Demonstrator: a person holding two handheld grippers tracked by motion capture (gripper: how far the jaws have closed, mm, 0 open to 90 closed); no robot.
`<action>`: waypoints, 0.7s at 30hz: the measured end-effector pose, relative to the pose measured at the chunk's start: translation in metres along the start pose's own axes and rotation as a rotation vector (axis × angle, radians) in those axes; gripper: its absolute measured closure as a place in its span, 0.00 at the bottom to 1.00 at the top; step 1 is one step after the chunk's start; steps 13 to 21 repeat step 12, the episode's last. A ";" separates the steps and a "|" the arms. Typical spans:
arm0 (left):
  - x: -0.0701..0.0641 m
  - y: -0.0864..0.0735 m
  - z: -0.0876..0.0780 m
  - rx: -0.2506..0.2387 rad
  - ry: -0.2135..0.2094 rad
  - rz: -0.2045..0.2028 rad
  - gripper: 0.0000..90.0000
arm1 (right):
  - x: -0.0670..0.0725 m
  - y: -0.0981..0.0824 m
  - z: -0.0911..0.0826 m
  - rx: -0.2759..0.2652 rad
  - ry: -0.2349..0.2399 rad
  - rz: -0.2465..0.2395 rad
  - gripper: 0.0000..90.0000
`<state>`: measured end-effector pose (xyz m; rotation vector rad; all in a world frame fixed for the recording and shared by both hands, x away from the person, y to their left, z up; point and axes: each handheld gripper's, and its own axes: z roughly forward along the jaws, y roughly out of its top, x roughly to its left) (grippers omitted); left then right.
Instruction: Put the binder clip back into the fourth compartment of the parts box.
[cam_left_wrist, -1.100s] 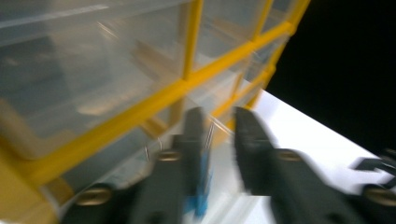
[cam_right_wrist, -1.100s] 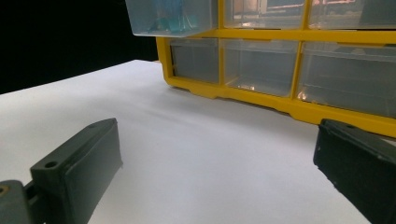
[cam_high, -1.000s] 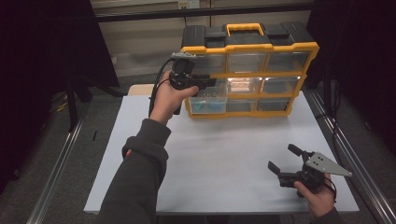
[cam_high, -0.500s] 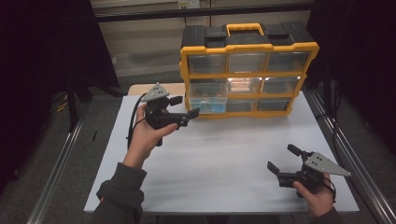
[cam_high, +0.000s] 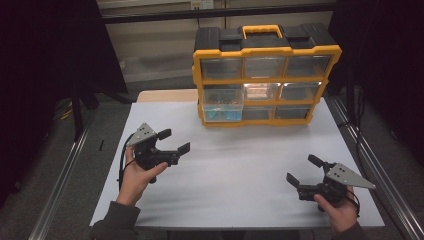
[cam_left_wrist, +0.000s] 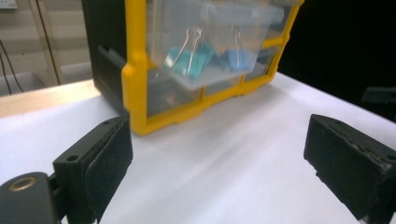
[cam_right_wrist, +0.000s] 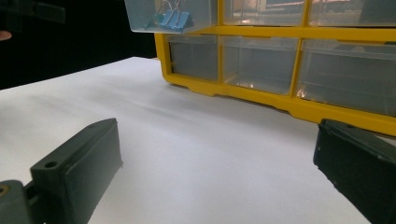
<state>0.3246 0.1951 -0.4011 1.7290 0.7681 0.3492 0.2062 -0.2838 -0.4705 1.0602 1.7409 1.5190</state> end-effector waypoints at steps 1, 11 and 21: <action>0.000 -0.007 -0.003 -0.005 -0.001 0.003 0.08 | 0.000 0.000 0.000 0.000 0.000 0.000 0.00; 0.003 -0.047 -0.020 -0.024 0.036 0.009 0.05 | 0.001 -0.001 0.000 0.005 0.004 -0.004 0.00; 0.004 -0.048 -0.021 -0.030 0.031 0.001 0.05 | 0.001 -0.001 0.000 0.005 0.004 -0.004 0.00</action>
